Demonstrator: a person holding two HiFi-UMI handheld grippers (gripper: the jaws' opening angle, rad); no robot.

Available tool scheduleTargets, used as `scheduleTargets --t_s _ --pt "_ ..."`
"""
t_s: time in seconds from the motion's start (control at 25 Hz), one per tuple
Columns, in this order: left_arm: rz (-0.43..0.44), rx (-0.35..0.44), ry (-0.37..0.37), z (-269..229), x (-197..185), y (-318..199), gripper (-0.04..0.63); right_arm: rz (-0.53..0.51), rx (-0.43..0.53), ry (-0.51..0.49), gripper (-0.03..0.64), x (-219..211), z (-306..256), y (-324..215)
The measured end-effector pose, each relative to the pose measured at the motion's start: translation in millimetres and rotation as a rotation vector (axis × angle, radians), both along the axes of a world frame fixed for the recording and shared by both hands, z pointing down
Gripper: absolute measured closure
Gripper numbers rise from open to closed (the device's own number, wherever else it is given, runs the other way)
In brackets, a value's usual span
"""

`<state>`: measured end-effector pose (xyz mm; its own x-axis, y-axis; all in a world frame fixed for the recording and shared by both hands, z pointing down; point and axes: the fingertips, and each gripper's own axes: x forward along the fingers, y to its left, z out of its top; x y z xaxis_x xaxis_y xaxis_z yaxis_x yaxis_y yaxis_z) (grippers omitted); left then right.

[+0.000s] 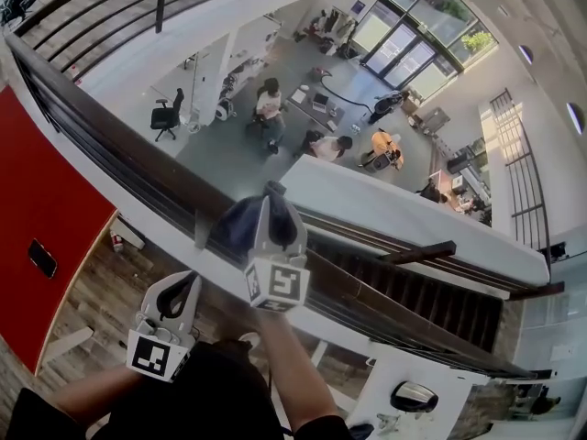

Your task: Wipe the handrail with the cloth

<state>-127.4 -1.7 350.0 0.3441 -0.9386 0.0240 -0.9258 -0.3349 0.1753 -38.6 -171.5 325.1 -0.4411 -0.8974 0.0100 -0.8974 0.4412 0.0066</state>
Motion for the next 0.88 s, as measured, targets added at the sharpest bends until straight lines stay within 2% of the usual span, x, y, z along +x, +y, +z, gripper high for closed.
scheduleTargets --t_s 0.16,0.28,0.6,0.88 --pt "-0.033 0.001 -0.001 -2.0 -6.9 0.9 0.597 -0.031 0.075 -0.064 0.551 -22.8 -39.0 -7.5" --pt "-0.058 -0.016 -0.028 3.7 -16.8 2.9 0.597 -0.042 0.108 -0.072 0.551 -36.4 -43.9 -14.3" --pt "-0.114 -0.019 -0.022 6.2 -36.3 6.8 0.597 -0.017 -0.054 0.056 0.551 -38.2 48.3 -22.8" --pt "-0.093 -0.037 -0.021 15.7 -33.2 7.4 0.597 -0.029 -0.109 0.112 0.551 -37.3 88.0 -11.0"
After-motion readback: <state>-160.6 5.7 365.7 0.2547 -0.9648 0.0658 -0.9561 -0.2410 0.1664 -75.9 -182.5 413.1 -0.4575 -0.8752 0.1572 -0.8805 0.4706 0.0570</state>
